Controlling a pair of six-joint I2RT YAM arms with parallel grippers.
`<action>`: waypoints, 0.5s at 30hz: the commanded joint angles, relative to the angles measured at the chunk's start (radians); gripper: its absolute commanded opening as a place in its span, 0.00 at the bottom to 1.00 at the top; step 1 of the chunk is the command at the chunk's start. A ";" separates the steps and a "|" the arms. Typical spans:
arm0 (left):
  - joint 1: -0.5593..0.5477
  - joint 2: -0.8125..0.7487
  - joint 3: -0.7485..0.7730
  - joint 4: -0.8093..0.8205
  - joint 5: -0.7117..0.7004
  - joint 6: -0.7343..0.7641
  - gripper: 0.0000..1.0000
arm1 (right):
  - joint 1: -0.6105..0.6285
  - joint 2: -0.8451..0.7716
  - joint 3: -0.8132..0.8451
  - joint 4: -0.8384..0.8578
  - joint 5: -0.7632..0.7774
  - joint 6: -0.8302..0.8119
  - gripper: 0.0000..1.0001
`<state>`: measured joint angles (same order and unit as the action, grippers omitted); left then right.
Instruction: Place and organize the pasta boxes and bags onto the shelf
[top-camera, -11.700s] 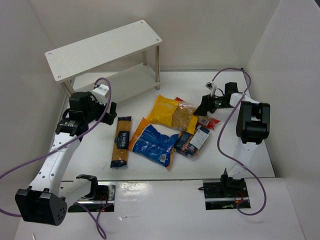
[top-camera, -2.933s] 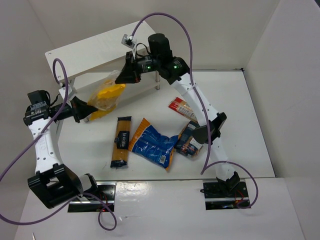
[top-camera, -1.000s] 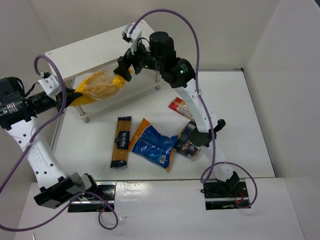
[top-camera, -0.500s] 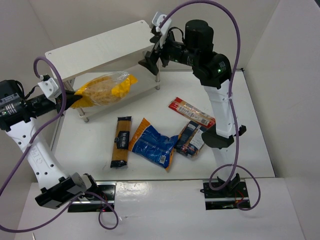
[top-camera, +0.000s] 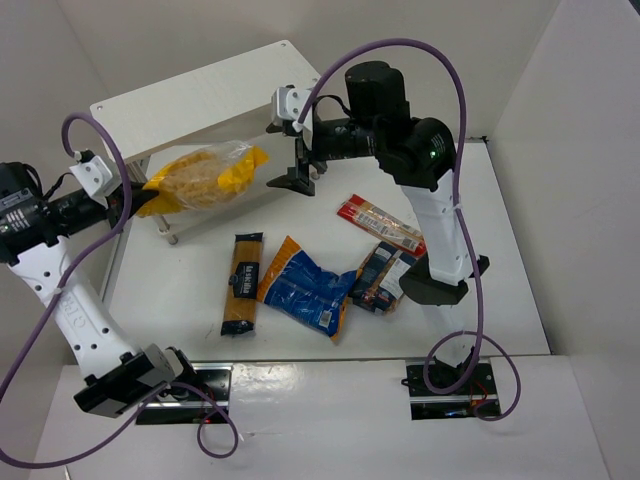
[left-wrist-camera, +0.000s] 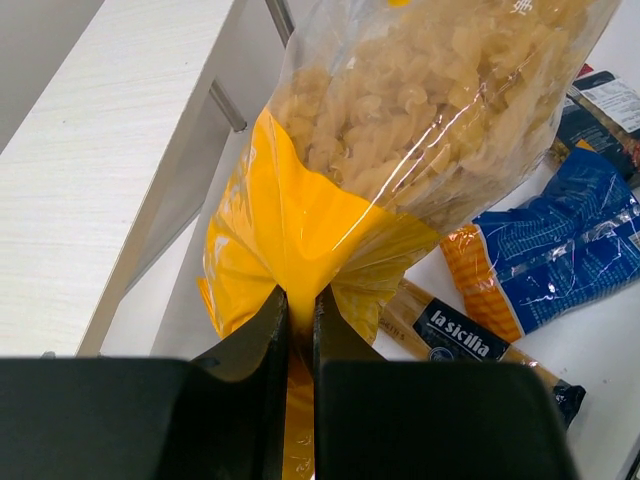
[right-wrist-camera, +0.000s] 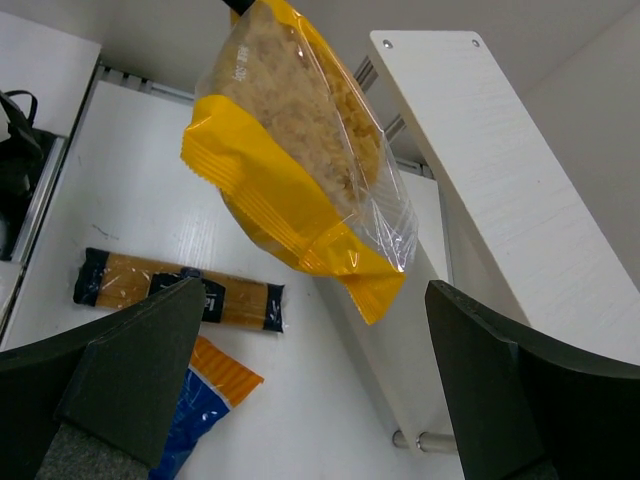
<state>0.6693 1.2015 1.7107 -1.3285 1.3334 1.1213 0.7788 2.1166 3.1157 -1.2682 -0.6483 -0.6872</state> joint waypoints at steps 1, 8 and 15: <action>0.019 -0.020 0.081 0.052 0.365 0.043 0.00 | 0.014 -0.040 0.021 -0.030 0.018 -0.025 0.99; 0.061 0.039 0.202 0.052 0.365 0.043 0.00 | 0.014 -0.049 -0.003 -0.030 0.064 0.000 0.99; 0.107 0.148 0.305 0.052 0.365 0.043 0.00 | 0.014 -0.069 -0.101 -0.030 0.128 0.035 0.99</action>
<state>0.7578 1.3121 1.9491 -1.3445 1.3590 1.1217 0.7826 2.1082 3.0463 -1.2804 -0.5594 -0.6754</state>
